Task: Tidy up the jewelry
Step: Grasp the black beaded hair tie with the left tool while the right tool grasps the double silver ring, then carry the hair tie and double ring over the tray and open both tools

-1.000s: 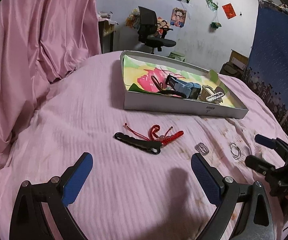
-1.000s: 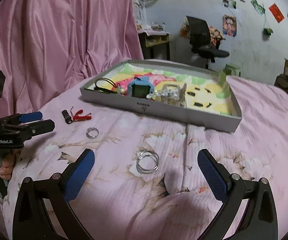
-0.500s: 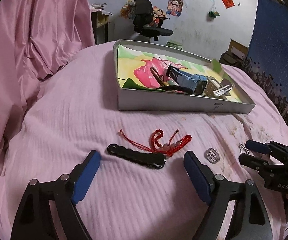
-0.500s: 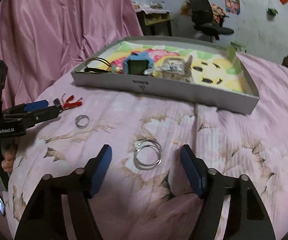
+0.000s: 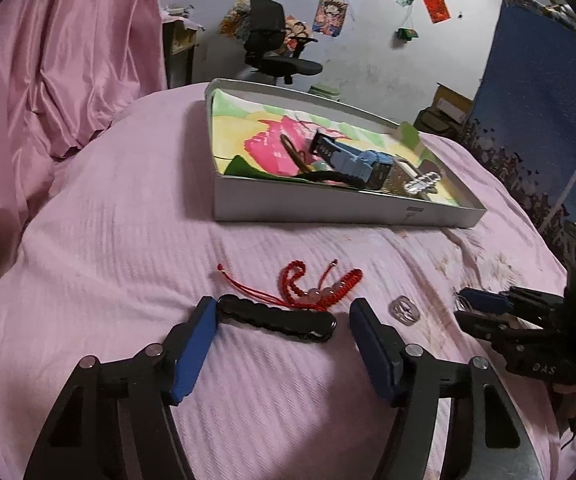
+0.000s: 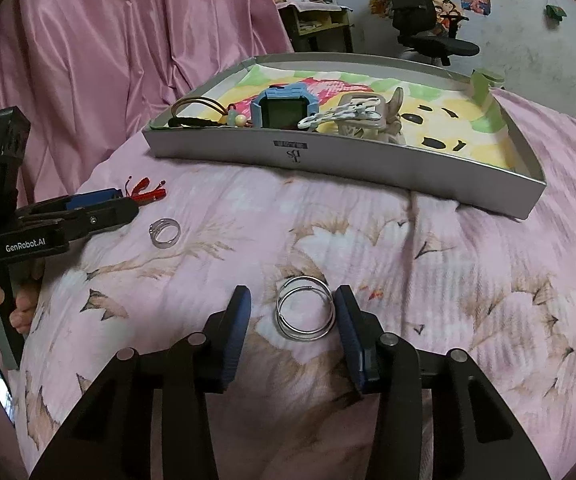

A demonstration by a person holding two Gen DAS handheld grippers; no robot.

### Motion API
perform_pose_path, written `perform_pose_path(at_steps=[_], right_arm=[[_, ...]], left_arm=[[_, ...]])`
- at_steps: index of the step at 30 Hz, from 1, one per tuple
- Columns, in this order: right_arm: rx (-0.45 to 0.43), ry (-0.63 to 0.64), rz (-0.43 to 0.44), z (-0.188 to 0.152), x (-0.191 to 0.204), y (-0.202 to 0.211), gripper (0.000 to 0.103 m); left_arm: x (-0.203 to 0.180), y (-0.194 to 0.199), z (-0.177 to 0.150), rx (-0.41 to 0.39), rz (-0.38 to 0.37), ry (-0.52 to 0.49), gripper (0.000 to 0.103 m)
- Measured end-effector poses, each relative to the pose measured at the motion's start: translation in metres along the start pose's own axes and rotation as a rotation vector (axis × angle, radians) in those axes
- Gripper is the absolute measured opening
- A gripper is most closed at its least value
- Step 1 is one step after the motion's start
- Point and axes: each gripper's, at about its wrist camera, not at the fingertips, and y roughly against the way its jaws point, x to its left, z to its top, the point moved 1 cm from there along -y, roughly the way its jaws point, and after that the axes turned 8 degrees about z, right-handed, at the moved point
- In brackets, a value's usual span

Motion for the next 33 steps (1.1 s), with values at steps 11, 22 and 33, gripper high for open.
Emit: perform_pose_path(at_steps=[11, 22, 33], right_arm=[[0.005, 0.003, 0.012, -0.002, -0.001, -0.001, 0.036], [0.003, 0.030, 0.014, -0.006, 0.007, 0.000, 0.027], [-0.060, 0.090, 0.024, -0.007, 0.018, 0.018, 0.026]], left_arm=[[-0.010, 0.002, -0.002, 0.004, -0.022, -0.062, 0.056], [-0.027, 0.019, -0.014, -0.039, -0.042, -0.149, 0.056], [-0.048, 0.049, -0.014, -0.139, -0.041, -0.190, 0.056]])
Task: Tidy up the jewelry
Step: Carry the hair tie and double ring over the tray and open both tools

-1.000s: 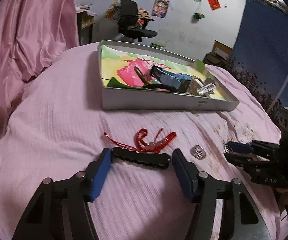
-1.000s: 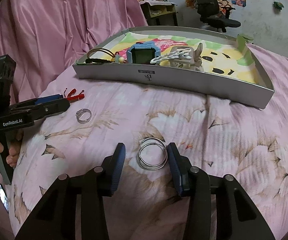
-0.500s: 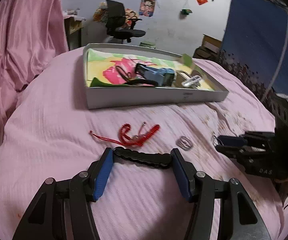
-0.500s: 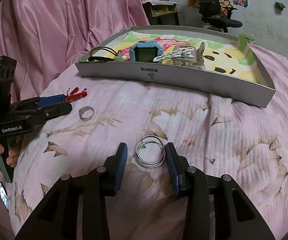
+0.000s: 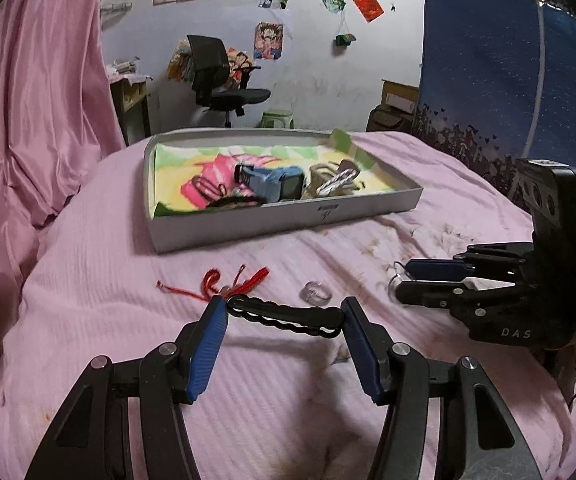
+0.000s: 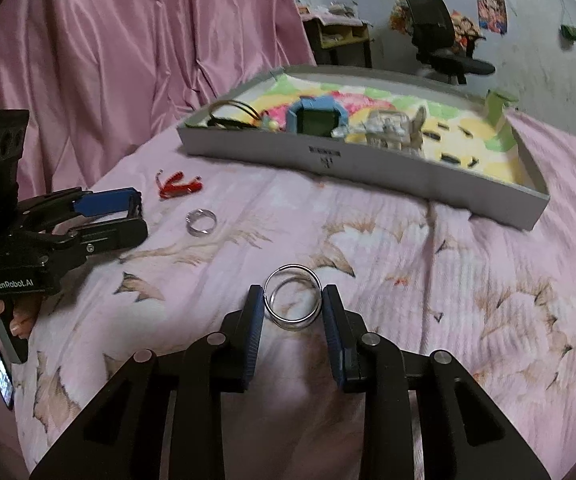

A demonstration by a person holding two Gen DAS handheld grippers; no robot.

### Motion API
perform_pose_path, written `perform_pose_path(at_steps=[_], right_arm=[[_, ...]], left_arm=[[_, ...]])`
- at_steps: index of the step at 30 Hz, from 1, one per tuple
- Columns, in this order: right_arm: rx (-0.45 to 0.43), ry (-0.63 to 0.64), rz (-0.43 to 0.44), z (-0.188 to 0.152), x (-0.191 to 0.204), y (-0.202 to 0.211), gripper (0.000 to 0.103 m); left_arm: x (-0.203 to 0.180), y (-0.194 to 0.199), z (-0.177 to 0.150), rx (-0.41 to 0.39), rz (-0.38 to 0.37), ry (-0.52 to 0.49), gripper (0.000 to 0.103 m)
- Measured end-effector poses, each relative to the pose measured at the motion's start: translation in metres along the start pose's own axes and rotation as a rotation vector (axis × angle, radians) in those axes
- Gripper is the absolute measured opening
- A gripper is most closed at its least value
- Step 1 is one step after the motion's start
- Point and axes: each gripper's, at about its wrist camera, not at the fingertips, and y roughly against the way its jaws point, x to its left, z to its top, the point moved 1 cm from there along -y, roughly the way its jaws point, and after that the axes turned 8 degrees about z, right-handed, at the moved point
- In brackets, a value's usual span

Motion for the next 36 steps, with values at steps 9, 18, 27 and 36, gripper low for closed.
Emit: perform_pose_path(at_steps=[9, 18, 27, 36], right_arm=[[-0.062, 0.047, 0.002, 0.019, 0.003, 0.017, 0.026], [-0.130, 0.074, -0.036, 0.064, -0.007, 0.020, 0.026], [-0.171, 0.087, -0.094, 0.115, -0.017, 0.002, 0.026], [-0.139, 0.103, -0.163, 0.129, -0.025, -0.027, 0.026]], left_arm=[[0.006, -0.005, 0.037, -0.037, 0.004, 0.075, 0.056], [0.031, -0.040, 0.078, -0.027, 0.043, 0.205, 0.056], [0.044, -0.075, 0.096, 0.019, 0.127, 0.229, 0.056], [0.047, -0.099, 0.092, 0.090, 0.155, 0.227, 0.056]])
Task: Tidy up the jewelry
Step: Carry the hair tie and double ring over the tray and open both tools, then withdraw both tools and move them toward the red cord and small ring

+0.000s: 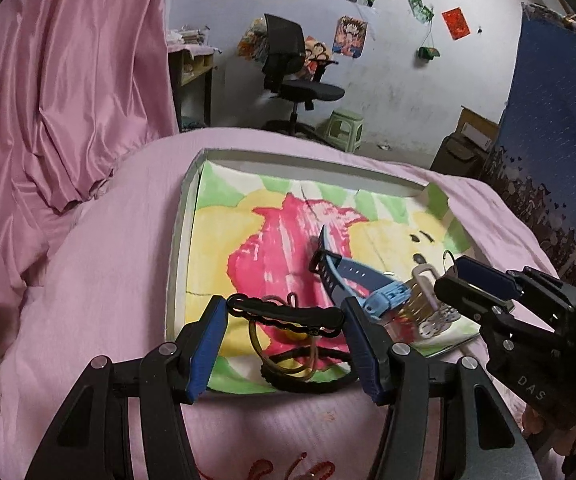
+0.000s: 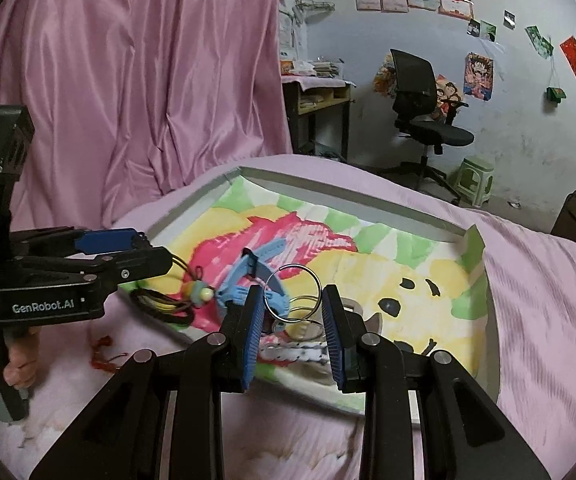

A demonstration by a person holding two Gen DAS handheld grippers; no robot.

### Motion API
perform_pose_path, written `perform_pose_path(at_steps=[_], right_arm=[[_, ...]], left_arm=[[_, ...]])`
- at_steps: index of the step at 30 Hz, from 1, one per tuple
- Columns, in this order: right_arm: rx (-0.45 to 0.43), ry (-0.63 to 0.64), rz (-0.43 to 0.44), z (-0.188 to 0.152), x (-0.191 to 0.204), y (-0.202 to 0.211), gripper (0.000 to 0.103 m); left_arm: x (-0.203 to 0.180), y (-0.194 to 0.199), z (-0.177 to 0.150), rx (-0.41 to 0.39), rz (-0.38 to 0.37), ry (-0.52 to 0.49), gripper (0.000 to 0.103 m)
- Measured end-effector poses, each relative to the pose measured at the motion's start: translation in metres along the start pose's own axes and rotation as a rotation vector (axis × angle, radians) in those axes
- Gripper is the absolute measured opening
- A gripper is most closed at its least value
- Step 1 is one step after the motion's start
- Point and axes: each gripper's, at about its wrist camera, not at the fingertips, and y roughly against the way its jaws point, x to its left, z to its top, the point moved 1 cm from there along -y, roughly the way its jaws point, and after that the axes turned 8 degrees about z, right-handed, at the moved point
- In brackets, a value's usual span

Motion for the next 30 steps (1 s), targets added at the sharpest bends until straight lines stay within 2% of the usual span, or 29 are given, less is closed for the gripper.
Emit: perform_pose_path(at_steps=[10, 17, 22, 24, 26, 30], right_arm=[[0.042, -0.009, -0.015, -0.006, -0.005, -0.015, 0.026], [0.054, -0.009, -0.022, -0.010, -0.008, -0.016, 0.027], [0.061, -0.008, -0.024, -0.011, -0.008, -0.013, 0.027], [0.058, -0.009, -0.024, -0.010, -0.009, -0.013, 0.029], [0.050, -0.012, -0.021, -0.010, -0.009, -0.012, 0.035], [0.012, -0.026, -0.025, -0.012, -0.012, -0.001, 0.037]], left_arm=[[0.005, -0.012, -0.003, 0.050, -0.004, 0.022, 0.056], [0.005, -0.011, -0.005, 0.053, -0.012, 0.024, 0.057], [0.006, -0.006, -0.007, 0.037, -0.025, 0.027, 0.067], [0.008, -0.003, -0.008, 0.025, -0.023, 0.036, 0.067], [0.012, 0.001, -0.009, 0.011, -0.022, 0.053, 0.068], [0.021, 0.014, -0.012, -0.041, -0.027, 0.090, 0.076]])
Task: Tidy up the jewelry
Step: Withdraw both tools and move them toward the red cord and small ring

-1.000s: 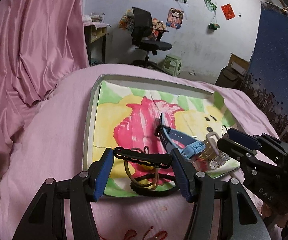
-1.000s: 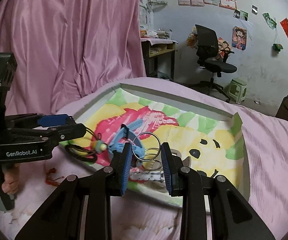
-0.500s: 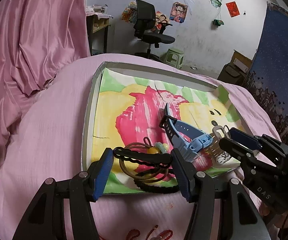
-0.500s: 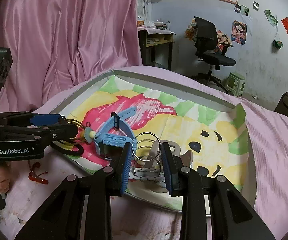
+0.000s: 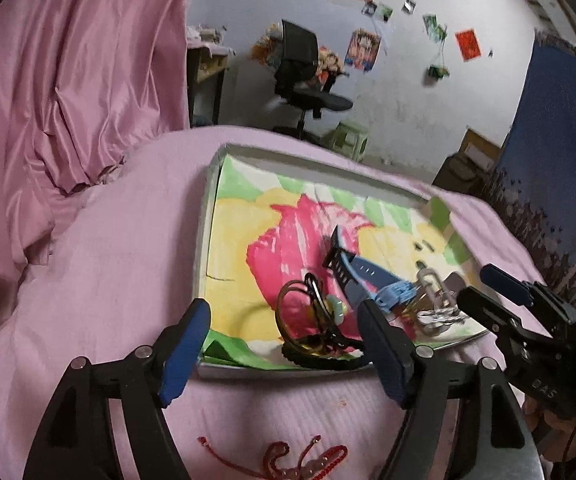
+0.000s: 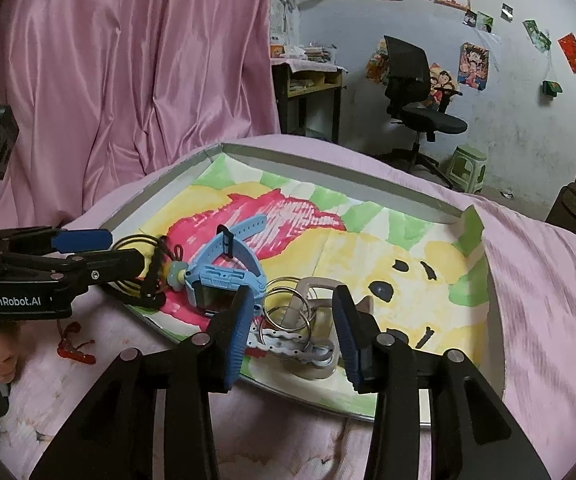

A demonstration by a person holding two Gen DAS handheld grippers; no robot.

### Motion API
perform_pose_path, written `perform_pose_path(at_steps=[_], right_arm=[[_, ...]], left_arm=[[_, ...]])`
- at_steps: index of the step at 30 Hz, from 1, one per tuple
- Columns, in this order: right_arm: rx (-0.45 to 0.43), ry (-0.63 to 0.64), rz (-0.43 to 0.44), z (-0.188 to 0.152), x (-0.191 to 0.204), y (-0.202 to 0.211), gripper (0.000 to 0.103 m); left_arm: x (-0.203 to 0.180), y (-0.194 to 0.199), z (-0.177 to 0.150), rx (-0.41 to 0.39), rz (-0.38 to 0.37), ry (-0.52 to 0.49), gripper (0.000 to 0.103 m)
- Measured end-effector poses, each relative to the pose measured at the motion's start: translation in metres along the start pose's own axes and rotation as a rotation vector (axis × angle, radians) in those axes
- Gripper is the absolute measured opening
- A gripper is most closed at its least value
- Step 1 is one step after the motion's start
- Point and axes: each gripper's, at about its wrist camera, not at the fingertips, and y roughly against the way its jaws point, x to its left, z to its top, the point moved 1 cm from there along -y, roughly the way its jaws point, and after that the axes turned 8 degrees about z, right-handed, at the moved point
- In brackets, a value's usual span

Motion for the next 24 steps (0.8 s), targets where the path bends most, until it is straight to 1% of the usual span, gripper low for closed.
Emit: perform_pose_path(at_steps=[1, 2, 4, 6, 9, 11, 15, 19, 24], right_arm=[[-0.012, -0.004, 0.000, 0.000, 0.000, 0.003, 0.040], [-0.027, -0.007, 0.001, 0.000, 0.000, 0.007, 0.046], [-0.068, -0.014, -0.002, -0.001, 0.000, 0.018, 0.055], [-0.101, -0.021, 0.000, -0.001, 0.001, 0.028, 0.061], [-0.151, -0.030, 0.001, -0.003, 0.005, 0.043, 0.072], [-0.189, -0.039, 0.002, -0.006, 0.009, 0.055, 0.086], [-0.252, -0.040, -0.001, -0.014, 0.020, 0.076, 0.091], [-0.283, -0.043, 0.000, -0.023, 0.030, 0.088, 0.100], [-0.292, -0.049, 0.006, -0.032, 0.037, 0.096, 0.100]], left_arm=[[0.001, 0.005, -0.001, -0.015, 0.006, 0.005, 0.078], [0.002, 0.009, -0.002, -0.030, 0.010, 0.007, 0.082], [0.004, 0.019, -0.004, -0.064, 0.014, 0.005, 0.085], [0.004, 0.029, -0.008, -0.098, 0.023, 0.001, 0.093], [0.004, 0.048, -0.015, -0.160, 0.036, 0.000, 0.099], [0.005, 0.058, -0.020, -0.198, 0.044, -0.002, 0.100], [0.006, 0.077, -0.031, -0.248, 0.060, -0.013, 0.102], [0.007, 0.094, -0.043, -0.291, 0.074, -0.037, 0.102], [0.008, 0.111, -0.058, -0.319, 0.091, -0.068, 0.102]])
